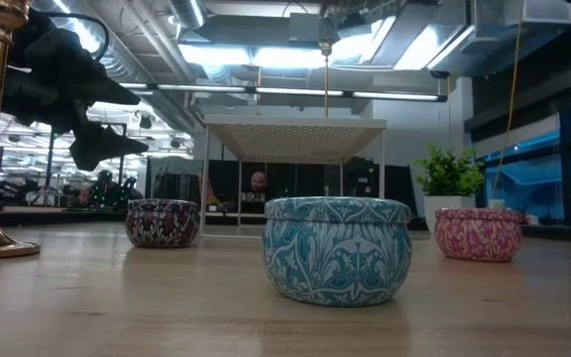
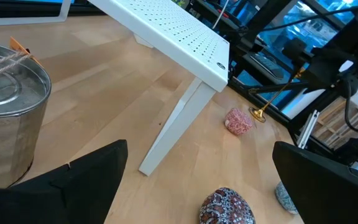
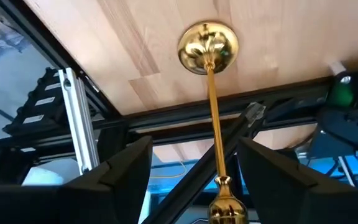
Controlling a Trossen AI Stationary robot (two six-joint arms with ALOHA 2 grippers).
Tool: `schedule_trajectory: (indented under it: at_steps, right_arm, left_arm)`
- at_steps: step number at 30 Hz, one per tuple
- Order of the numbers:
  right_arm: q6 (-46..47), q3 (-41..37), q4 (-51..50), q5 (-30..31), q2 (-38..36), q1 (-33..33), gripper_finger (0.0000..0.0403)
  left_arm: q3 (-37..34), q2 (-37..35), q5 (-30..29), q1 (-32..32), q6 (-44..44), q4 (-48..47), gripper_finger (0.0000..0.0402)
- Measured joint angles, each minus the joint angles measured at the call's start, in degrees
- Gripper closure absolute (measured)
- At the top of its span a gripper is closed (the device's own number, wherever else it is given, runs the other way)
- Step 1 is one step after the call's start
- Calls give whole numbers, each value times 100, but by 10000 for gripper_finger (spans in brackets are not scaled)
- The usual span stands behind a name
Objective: Pick & Place candle stick holders
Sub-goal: Put the right gold candle holder on the shelf
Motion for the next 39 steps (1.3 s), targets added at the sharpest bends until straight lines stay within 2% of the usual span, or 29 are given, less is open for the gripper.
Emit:
schedule_trajectory:
  at_steps: [2, 6, 11, 15, 19, 27, 35, 39]
  right_arm:
    - [-42, 28, -9, 82, -203, -3, 164]
    - [391, 314, -2, 899, -794, 33, 178]
    - [2108, 577, -3, 1596, -1670, 330, 202]
    - [3475, 555, -21, 1507, -2063, 808, 210]
    - [4236, 542, -4, 952, -2083, 1408, 210]
    - [5613, 540, -7, 1057, -1832, 2487, 211]
    - [6271, 538, 161, 1812, -1240, 3080, 210]
    - [6918, 538, 161, 1966, -976, 3216, 209]
  left_arm:
    - [-1, 0, 0, 0, 0, -2, 2]
    - [0, 0, 1, -1, 0, 0, 2]
    - [0, 0, -1, 1, 0, 0, 2]
    - [2, 0, 0, 1, 0, 0, 2]
    - [0, 0, 1, -1, 0, 0, 2]
    - [0, 0, -1, 0, 0, 0, 2]
    - [-1, 0, 0, 1, 0, 0, 2]
    - [-1, 0, 0, -1, 0, 0, 2]
